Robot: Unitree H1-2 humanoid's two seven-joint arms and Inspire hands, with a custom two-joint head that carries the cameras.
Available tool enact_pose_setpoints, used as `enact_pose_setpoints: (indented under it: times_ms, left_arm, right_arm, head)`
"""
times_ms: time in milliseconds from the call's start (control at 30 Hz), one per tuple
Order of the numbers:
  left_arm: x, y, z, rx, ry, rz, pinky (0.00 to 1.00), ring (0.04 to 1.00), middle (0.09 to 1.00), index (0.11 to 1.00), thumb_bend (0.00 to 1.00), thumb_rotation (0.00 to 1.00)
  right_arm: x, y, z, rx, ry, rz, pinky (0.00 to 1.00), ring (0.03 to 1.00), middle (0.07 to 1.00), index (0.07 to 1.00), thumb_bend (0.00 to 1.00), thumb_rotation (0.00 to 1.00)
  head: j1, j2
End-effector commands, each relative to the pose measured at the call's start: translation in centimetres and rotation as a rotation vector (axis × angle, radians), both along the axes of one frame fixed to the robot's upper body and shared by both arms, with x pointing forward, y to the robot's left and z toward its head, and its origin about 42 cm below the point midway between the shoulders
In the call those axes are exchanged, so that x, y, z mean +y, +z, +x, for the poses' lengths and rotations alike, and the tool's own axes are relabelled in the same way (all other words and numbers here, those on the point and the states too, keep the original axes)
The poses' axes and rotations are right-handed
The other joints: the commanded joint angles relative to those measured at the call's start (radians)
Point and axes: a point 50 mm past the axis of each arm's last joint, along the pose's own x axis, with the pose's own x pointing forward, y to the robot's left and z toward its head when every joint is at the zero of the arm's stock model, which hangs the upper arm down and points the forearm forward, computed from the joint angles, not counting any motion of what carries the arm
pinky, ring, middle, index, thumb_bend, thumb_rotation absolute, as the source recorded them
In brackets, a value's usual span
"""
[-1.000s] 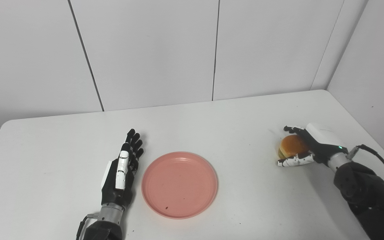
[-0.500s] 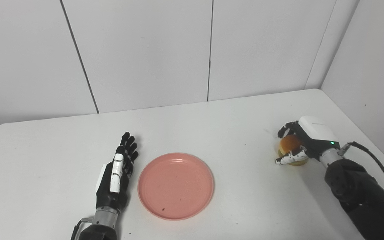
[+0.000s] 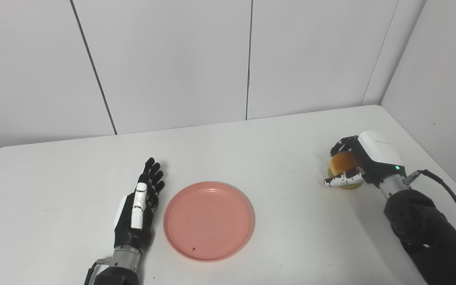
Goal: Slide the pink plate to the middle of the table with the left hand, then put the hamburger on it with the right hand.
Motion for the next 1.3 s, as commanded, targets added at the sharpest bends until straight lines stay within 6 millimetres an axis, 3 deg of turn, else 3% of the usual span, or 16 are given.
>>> enact_pose_setpoints:
  times_ms: [0, 333, 500, 567, 700, 1100, 1267]
  left_arm:
    - [1.0, -4.3, -2.6, 0.127, 0.032, 0.015, 1.00, 1.000, 1.000, 1.000, 0.53, 1.00]
    - [-0.6, -4.1, -3.3, 0.147, 0.073, 0.014, 1.00, 1.000, 1.000, 0.998, 0.54, 1.00]
    - [-1.5, -4.2, -3.5, 0.147, 0.088, 0.014, 1.00, 1.000, 1.000, 1.000, 0.50, 1.00]
    - [-2.0, -4.1, -3.6, 0.149, 0.087, 0.015, 1.00, 1.000, 1.000, 1.000, 0.50, 1.00]
    - [-2.8, -3.9, -3.8, 0.161, 0.082, 0.015, 1.00, 1.000, 1.000, 1.000, 0.51, 1.00]
    - [-3.4, -4.0, -3.8, 0.158, 0.081, 0.071, 1.00, 1.000, 1.000, 1.000, 0.57, 1.00]
    - [-3.5, -4.0, -3.7, 0.157, 0.080, 0.065, 1.00, 1.000, 1.000, 1.000, 0.57, 1.00]
  right_arm:
    - [1.2, 3.3, 0.0, -0.132, 0.062, 0.000, 0.17, 0.235, 0.470, 0.483, 0.52, 0.00]
    - [6.5, 5.7, -0.7, -0.185, 0.240, 0.062, 0.12, 0.179, 0.469, 0.481, 0.52, 0.00]
    - [8.9, 6.0, -0.4, -0.189, 0.321, 0.081, 0.14, 0.204, 0.470, 0.482, 0.52, 0.00]
    - [10.0, 6.2, 0.0, -0.189, 0.367, 0.076, 0.21, 0.283, 0.427, 0.511, 0.52, 0.00]
    - [12.0, 6.3, 0.5, -0.177, 0.446, 0.067, 0.21, 0.286, 0.402, 0.515, 0.51, 0.00]
    - [17.3, 5.7, 1.7, -0.163, 0.636, 0.039, 0.24, 0.311, 0.405, 0.515, 0.51, 0.00]
    - [20.2, 5.3, 1.7, -0.118, 0.697, 0.025, 0.18, 0.245, 0.468, 0.483, 0.52, 0.00]
  head:
    - [0.008, 0.000]
    - [0.142, 0.006]
    - [0.195, 0.009]
    - [0.233, 0.012]
    - [0.276, 0.014]
    - [0.314, 0.018]
    - [0.318, 0.016]
